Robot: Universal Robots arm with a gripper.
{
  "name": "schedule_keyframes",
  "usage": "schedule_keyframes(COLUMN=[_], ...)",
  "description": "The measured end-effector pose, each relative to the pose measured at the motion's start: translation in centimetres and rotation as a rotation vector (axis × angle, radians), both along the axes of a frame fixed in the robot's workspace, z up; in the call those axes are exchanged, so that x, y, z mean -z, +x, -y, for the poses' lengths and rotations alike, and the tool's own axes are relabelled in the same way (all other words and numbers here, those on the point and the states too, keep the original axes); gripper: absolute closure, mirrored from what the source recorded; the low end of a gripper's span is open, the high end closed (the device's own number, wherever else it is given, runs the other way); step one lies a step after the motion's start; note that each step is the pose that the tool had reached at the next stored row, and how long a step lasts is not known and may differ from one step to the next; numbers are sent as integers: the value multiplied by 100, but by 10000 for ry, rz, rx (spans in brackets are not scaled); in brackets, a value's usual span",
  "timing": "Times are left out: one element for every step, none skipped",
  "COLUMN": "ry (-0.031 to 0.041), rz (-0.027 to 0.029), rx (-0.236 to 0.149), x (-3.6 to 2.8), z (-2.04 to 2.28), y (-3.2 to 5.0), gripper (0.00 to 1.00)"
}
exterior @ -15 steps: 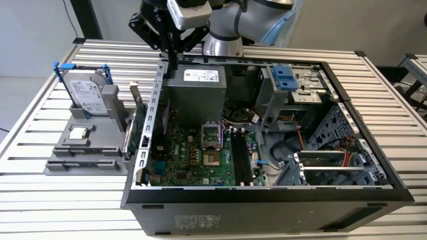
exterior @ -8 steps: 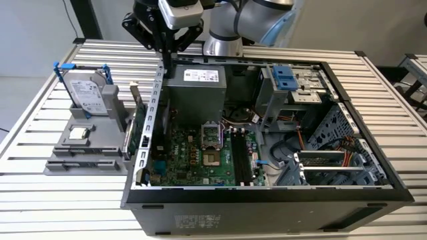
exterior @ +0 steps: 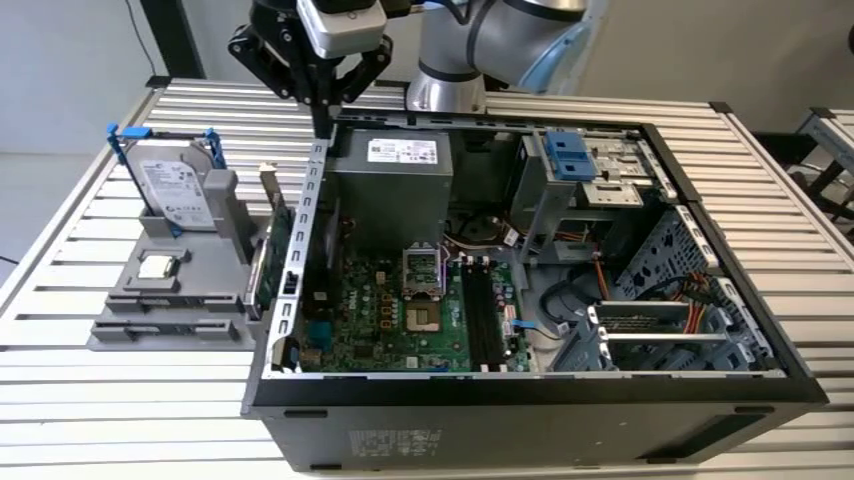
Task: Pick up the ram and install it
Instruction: 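Reach for the ram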
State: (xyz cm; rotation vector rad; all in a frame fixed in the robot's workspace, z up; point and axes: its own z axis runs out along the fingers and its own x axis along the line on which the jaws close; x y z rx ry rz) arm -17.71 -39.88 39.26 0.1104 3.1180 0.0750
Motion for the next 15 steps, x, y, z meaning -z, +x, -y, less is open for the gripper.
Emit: schedule_keyframes(ry=[0,0,0,0,0,1,1,0,0,0,0,0,0,0,0], rz=[0,0,0,0,0,0,0,-1,0,0,0,-1,0,0,0], rx=[0,0,0,0,0,0,0,0,0,0,-1,-1,-1,-1,-1], x=[0,0,0,0,0,1,1,1,1,1,1,1,1,1,1], z=[0,0,0,0,0,0,0,0,0,0,0,0,0,0,0], y=[-14,-28,-42,-55,-69,-82,-97,-110,-123,-135,-148,-160,-173,-185,-195], gripper=[100,100,100,100,100,100,100,100,100,100,100,100,100,100,100])
